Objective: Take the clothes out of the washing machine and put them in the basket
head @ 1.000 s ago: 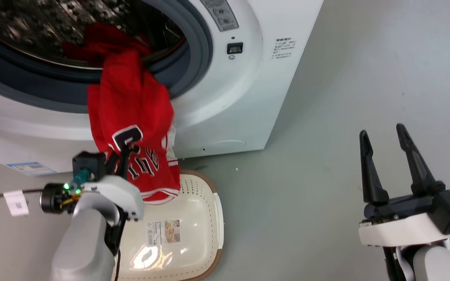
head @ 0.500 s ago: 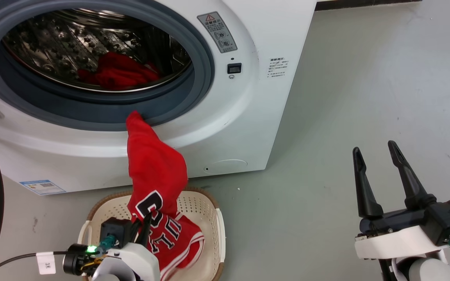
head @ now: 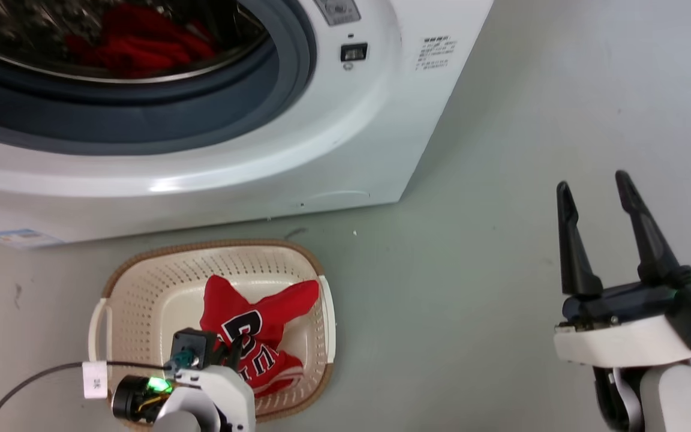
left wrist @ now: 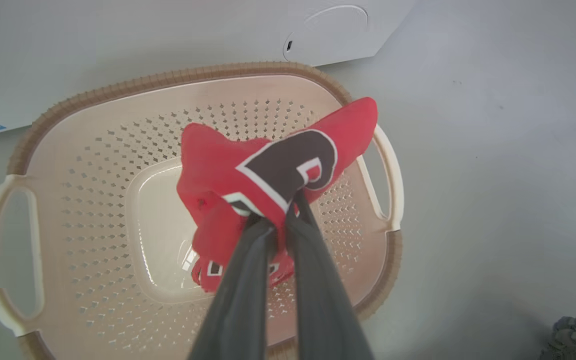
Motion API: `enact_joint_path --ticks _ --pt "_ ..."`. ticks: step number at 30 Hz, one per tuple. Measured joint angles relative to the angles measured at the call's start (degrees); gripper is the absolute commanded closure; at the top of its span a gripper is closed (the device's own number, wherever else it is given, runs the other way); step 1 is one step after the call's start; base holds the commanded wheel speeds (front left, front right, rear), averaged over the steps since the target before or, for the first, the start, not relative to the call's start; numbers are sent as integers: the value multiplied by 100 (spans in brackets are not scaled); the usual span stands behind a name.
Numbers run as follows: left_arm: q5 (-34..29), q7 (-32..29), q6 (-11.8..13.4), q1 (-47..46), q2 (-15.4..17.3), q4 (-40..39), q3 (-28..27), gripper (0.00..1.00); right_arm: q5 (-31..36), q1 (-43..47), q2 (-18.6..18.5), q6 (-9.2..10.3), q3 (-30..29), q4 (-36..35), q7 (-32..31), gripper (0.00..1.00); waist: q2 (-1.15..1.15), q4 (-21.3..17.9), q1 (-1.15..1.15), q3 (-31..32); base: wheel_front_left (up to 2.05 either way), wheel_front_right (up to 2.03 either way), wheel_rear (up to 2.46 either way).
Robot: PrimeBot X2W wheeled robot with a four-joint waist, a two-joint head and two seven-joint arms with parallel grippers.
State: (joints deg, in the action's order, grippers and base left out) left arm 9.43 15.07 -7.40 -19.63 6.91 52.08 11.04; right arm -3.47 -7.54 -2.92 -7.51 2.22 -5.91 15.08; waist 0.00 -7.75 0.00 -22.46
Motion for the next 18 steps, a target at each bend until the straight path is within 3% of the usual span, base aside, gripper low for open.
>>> enact_joint_path --ticks 11,18 --pt "135 0 57 -1369 20 1582 10 100 19 -698 0 0 -118 -297 0 0 0 -3 1 -1308 0 0 0" --pt "25 -98 226 -1967 82 2019 176 100 19 -942 1 0 -189 -413 0 0 0 61 1 -2049 0 0 0"
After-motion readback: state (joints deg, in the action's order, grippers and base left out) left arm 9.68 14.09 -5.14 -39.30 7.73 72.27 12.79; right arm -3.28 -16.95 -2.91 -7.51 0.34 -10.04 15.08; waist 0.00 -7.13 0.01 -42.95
